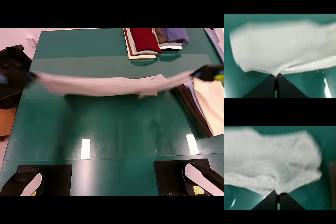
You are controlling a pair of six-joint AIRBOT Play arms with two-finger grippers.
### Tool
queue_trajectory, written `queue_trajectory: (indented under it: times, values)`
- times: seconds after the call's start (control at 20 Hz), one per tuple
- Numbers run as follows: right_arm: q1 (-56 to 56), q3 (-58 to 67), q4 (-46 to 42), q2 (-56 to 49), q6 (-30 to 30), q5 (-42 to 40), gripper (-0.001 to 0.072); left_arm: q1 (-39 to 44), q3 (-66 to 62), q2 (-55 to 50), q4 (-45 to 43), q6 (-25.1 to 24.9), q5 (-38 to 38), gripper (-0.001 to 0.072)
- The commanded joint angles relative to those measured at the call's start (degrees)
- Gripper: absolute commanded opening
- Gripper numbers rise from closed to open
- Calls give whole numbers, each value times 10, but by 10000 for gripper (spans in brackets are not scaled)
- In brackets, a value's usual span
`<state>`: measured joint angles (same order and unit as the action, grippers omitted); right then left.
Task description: Fold the shirts.
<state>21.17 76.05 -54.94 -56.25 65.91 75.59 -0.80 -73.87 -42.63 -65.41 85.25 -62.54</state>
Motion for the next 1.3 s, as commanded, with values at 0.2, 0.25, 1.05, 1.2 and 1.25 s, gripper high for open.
queue_trajectory:
  times: [0.2, 0.25, 1.05, 1.2, 1.25]
  values:
    - [1, 225, -6, 135, 24, -76, 11, 0, -362, 37, -19, 2, 21, 20]
    - [1, 249, -6, 137, 27, -72, 11, 0, -389, 37, -19, 2, 22, 20]
    - [-83, 193, -63, -132, 110, 60, 10, 0, -67, -193, -119, 47, -68, 21]
    - [-136, 132, -109, -235, 110, 41, 10, 0, -37, -312, -85, 12, -43, 21]
    - [-147, 125, -108, -271, 110, 25, 10, 0, -37, -346, -74, 2, -27, 21]
